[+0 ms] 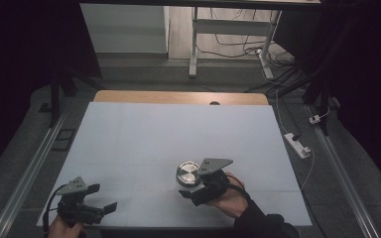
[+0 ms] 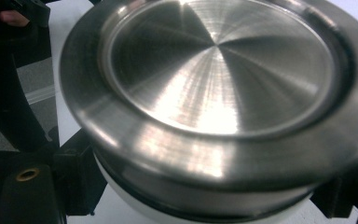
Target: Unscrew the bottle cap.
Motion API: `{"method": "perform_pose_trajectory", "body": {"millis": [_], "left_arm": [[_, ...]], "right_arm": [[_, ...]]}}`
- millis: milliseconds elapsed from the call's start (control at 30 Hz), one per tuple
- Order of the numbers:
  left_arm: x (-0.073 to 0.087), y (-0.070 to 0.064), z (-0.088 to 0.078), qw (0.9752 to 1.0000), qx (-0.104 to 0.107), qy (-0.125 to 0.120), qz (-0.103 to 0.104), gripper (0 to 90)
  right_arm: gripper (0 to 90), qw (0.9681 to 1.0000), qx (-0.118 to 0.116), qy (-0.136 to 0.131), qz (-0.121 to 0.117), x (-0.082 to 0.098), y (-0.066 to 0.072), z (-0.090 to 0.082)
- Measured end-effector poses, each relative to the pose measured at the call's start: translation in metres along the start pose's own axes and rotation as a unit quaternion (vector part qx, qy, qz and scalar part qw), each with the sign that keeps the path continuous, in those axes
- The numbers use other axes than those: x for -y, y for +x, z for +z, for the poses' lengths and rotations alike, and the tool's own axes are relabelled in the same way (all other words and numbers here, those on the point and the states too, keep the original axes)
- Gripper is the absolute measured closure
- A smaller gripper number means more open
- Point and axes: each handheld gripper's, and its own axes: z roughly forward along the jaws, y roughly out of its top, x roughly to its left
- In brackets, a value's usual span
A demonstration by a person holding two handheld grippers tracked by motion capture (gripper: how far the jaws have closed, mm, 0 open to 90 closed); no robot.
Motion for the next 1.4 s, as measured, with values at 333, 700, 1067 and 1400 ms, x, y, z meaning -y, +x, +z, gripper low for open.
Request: {"method": "perform_pose_trajectory", "body": {"millis": [333,700,1067,1400], "left_arm": [[-0.022,-0.015,0.004,0.9978,0.029,-0.019,0.056,0.0],[-0.044,-0.026,0.017,0.9919,0.081,-0.039,0.090,0.0],[-0.075,-0.046,0.037,0.9866,0.081,-0.016,0.141,1.0],[-0.104,-0.064,0.054,0.9761,0.101,-0.012,0.192,0.9]], "right_arm": [[14.9,1.0000,-0.002,-0.004,0.001,-0.001,0.000,-0.001],[14.9,1.0000,-0.001,-0.004,0.002,-0.001,0.000,-0.002],[14.9,1.0000,-0.003,-0.005,0.001,-0.001,0.000,-0.001],[14.9,0.9999,-0.002,-0.010,-0.003,-0.002,0.002,-0.002]]}}
